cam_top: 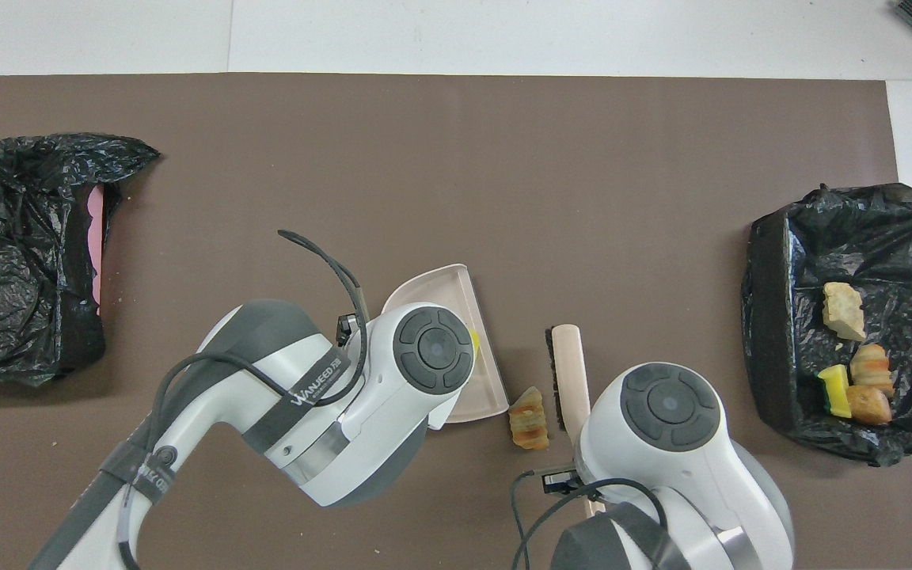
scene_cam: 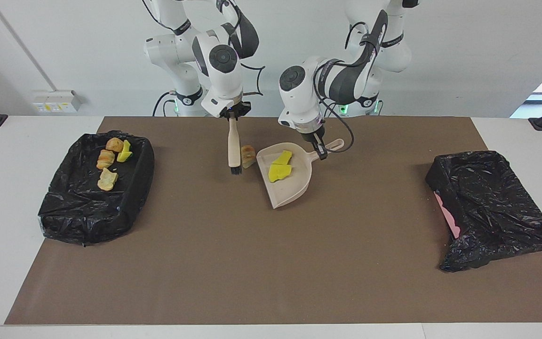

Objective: Sweep and dump trash in bin
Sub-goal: 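Sweep the bread and sponge pieces into the dustpan with the right gripper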

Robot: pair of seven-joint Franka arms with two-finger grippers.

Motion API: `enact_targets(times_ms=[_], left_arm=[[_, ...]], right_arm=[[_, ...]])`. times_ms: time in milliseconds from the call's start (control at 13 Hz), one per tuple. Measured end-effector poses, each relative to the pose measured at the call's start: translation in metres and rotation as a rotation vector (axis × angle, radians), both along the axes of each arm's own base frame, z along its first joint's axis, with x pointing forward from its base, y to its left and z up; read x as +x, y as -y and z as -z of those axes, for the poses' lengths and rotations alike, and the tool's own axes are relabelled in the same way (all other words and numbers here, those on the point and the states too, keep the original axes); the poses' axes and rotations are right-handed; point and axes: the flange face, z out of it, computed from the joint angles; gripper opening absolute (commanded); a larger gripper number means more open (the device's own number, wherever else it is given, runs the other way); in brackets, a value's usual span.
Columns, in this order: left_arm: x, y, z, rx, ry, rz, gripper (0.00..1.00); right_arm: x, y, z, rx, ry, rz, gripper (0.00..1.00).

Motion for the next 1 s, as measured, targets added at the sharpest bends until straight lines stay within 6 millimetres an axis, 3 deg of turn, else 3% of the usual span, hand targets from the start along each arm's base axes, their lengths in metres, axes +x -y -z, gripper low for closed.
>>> enact_targets(times_ms=[154,308,462,693,1002], left_arm=[[-0.009,-0.004,-0.004,0.053,0.003,0.042,0.0],[-0.029,-0.003,0.003,0.094,0.01,0.096,0.0],[-0.043,-0.002,0.011,0.088,0.018,0.129,0.0],[-0.05,-0.006,0.022,0.071,0.025,0.146,0.0],[-0.057,-0.009,0.032,0.066,0.022,0.158,0.0]], right_arm=[[-0.015,0.013,0.009,-0.022,-0.009,0.015,0.0],[-0.019,0.032,0.017,-0.024,-0.017,0.062,0.0],[-0.025,0.038,0.026,-0.022,-0.03,0.074,0.0],[-0.038,0.029,0.046,-0.01,-0.004,0.05,0.0],[-0.042,0.018,0.05,0.024,0.017,0.049,0.0]])
